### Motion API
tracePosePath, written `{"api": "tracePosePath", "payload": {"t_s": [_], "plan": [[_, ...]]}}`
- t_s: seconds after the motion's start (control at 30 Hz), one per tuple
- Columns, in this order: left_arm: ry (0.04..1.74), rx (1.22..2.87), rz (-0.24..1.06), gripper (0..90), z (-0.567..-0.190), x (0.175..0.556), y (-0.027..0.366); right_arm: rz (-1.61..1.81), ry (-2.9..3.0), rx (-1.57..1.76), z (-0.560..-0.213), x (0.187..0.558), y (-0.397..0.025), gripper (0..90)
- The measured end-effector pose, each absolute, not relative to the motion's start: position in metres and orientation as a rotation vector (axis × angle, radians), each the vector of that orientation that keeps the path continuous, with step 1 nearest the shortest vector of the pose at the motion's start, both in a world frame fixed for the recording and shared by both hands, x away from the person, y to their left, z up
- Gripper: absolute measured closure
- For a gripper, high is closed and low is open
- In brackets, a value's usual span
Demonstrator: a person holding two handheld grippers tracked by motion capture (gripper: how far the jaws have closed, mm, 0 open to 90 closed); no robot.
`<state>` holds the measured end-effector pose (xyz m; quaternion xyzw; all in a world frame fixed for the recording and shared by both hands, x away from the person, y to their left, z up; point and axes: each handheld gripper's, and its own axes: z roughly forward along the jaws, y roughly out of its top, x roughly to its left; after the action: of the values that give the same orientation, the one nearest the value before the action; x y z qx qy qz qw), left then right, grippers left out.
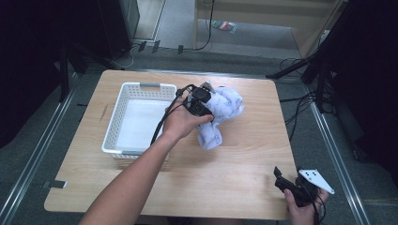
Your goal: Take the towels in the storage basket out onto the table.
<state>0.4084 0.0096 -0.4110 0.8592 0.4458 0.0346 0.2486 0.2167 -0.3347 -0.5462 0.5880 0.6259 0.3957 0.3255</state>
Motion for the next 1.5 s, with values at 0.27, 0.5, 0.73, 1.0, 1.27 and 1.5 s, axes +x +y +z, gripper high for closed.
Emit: {"api": "tracePosePath", "payload": {"t_s": [0.27,0.5,0.73,1.0,1.27,1.5], "plan": [[1.181,2.362,0.034,59.7,-0.441,0.408,-0.001,1.040,1.639,1.543,-0.546,0.217,-0.335,13.0],[1.254,2.416,-0.059,57.7,-0.473,0.407,-0.010,1.043,1.641,1.540,-0.546,0.217,-0.335,13.0],[1.246,2.403,-0.124,34.8,-0.481,0.403,-0.015,1.047,1.641,1.540,-0.546,0.217,-0.335,13.0],[1.269,2.387,-0.058,0.0,-0.464,0.399,-0.013,1.048,1.641,1.540,-0.546,0.217,-0.335,13.0],[1.267,2.334,-0.015,0.0,-0.446,0.397,0.009,1.041,1.642,1.543,-0.546,0.217,-0.335,13.0],[1.280,2.282,0.044,0.0,-0.428,0.395,0.040,1.036,1.642,1.544,-0.546,0.217,-0.335,13.0]]}}
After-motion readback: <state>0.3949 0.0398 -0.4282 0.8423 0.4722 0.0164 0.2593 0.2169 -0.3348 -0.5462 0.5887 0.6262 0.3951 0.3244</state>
